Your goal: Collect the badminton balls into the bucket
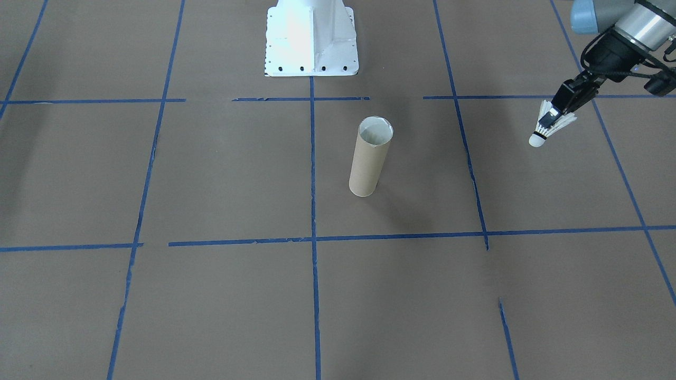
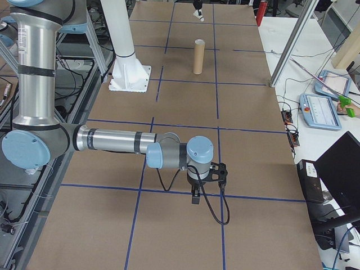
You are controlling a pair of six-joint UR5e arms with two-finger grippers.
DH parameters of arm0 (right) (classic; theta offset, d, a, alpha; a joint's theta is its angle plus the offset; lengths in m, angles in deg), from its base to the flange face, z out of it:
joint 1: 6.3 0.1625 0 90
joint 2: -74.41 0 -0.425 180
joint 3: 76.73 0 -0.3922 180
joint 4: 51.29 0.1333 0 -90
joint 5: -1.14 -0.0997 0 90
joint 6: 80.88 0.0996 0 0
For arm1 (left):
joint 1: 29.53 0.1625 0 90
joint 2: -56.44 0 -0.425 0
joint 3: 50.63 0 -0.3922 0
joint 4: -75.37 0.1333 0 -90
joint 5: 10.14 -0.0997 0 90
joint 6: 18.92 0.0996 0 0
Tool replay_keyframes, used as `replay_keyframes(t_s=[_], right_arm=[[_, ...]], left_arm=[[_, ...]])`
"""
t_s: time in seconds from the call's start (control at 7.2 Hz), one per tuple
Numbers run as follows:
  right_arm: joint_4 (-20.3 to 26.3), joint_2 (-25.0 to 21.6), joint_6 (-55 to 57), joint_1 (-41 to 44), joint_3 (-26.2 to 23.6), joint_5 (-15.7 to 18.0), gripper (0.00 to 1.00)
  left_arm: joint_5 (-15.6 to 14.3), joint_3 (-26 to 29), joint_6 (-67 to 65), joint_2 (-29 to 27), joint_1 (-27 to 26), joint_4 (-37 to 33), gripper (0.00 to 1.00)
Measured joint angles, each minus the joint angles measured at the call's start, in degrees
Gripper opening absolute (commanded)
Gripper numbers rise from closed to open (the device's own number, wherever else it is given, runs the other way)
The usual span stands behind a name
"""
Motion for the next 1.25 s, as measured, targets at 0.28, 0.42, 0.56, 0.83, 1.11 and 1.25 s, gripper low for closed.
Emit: replay_keyframes(t_s=[0.28, 0.42, 0.56, 0.83, 1.11, 1.25], right_arm=[[0.0, 0.0, 0.0, 0.0, 0.0, 0.0, 1.0], [0.0, 0.0, 0.0, 0.0, 0.0, 0.0, 1.0], [0.0, 0.0, 0.0, 0.0, 0.0, 0.0, 1.0], [0.0, 0.0, 0.0, 0.0, 0.0, 0.0, 1.0], [0.0, 0.0, 0.0, 0.0, 0.0, 0.0, 1.0], [0.0, 0.0, 0.0, 0.0, 0.0, 0.0, 1.0]], left_arm=[[-2.2, -11.0, 9.6, -10.8, -2.3, 26.7, 0.0], [-5.5, -14.7, 14.2, -20.4, -2.3, 43.9, 0.0], [-9.1, -16.7, 18.7, -31.7, -1.0, 61.6, 0.0], [-14.5, -17.7, 22.8, -43.5, 5.1, 78.6, 0.0], [-20.1, -16.2, 23.3, -48.6, 13.4, 84.8, 0.0], [-22.5, -14.0, 23.5, -52.1, 16.9, 88.0, 0.0]])
